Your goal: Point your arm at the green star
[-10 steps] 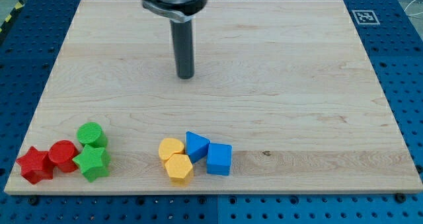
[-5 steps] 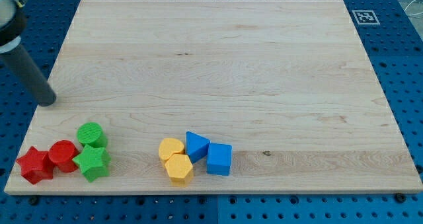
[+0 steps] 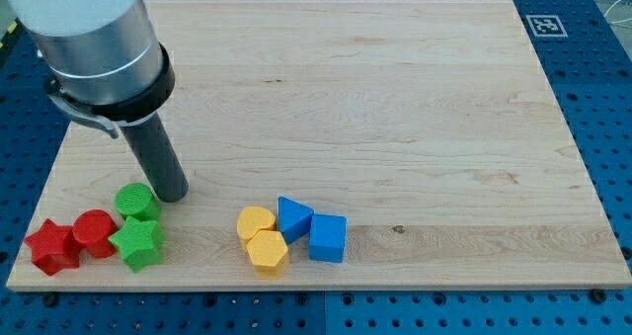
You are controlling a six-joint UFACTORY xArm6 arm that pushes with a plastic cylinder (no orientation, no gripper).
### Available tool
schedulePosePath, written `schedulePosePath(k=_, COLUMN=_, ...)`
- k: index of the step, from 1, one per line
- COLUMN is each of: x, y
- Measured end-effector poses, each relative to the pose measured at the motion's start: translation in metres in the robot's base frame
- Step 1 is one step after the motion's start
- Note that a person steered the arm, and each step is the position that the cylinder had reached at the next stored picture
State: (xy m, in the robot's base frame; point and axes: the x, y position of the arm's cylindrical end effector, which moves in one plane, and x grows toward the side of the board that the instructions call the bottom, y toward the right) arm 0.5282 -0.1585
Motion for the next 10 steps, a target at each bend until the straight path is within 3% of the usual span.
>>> schedulePosePath(k=2, x=0.018, y=0.042)
schedulePosePath(k=4, x=0.078, y=0.038)
schedulePosePath(k=6, x=0.091, y=0.035)
schedulePosePath(k=8, x=0.063, y=-0.012)
schedulePosePath(k=10, x=0.054, y=-0.015)
